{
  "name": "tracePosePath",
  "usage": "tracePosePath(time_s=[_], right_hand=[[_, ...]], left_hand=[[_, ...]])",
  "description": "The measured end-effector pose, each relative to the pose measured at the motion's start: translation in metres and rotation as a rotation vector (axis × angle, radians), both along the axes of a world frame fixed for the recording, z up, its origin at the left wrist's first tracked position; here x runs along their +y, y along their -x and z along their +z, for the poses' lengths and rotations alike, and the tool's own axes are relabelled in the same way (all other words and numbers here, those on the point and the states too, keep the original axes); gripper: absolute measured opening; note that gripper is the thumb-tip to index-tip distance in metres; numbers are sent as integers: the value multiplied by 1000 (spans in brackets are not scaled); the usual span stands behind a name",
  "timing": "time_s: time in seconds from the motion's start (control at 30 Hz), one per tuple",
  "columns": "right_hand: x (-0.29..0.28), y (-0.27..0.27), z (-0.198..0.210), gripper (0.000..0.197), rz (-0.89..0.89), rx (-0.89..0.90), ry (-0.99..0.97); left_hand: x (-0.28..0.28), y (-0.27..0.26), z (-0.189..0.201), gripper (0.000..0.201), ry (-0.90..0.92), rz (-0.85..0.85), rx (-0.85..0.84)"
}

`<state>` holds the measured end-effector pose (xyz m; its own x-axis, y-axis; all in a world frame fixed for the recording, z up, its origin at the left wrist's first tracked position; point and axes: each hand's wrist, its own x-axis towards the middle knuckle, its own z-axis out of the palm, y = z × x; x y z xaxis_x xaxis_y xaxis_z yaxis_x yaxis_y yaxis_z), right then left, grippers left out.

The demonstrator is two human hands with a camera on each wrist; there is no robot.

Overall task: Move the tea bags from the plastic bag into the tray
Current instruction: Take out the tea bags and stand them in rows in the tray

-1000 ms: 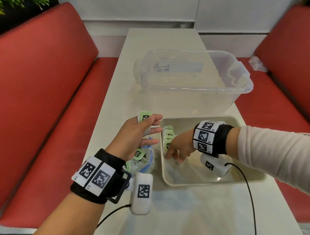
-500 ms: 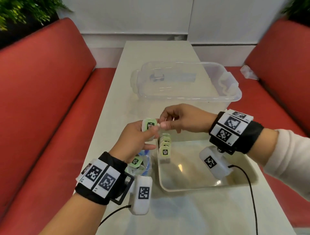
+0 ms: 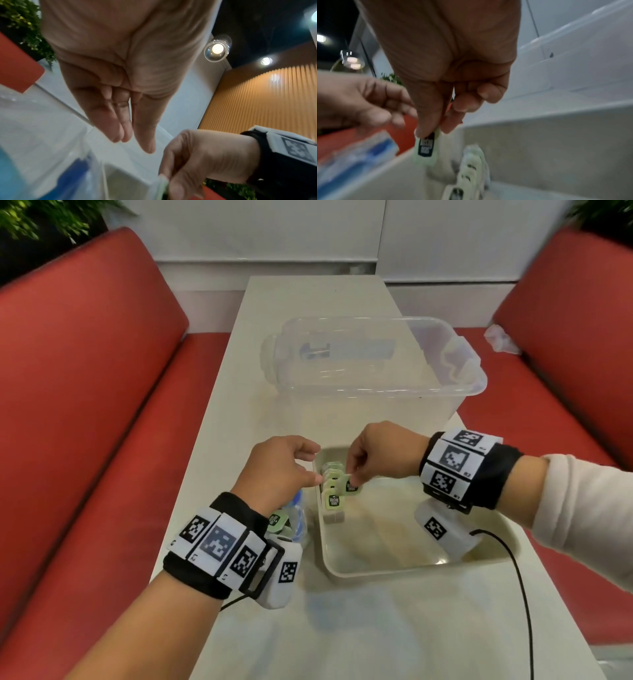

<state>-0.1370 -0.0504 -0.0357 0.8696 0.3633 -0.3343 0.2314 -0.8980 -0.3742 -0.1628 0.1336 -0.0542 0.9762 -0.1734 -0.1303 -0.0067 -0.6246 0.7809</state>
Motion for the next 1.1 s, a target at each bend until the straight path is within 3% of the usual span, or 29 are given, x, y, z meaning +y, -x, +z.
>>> tracePosePath(time_s=[0.1, 0.23, 0.5, 0.7, 0.8, 0.93, 1.1], right_hand=[[9, -1, -25, 20, 88, 114, 142], [20, -9, -50, 20, 169, 208, 203], [33, -22, -61, 22, 233, 159, 340], [29, -22, -51, 26, 220, 37, 336], [25, -14, -48, 14, 336, 229, 298], [26, -5, -56, 42, 517, 559, 464], [34, -7, -66, 51, 479, 558, 491]], left_hand=[[-2, 3, -4, 52, -201, -56, -46], [-4, 6, -9, 57, -339, -98, -75], [-3, 7, -14, 60, -446, -143, -56], [-7, 10, -11, 62, -559, -222, -35], [-9, 10, -9, 65, -613, -252, -27], [-11, 8, -10, 67, -671, -266, -22], [-11, 7, -11, 68, -687, -272, -10]])
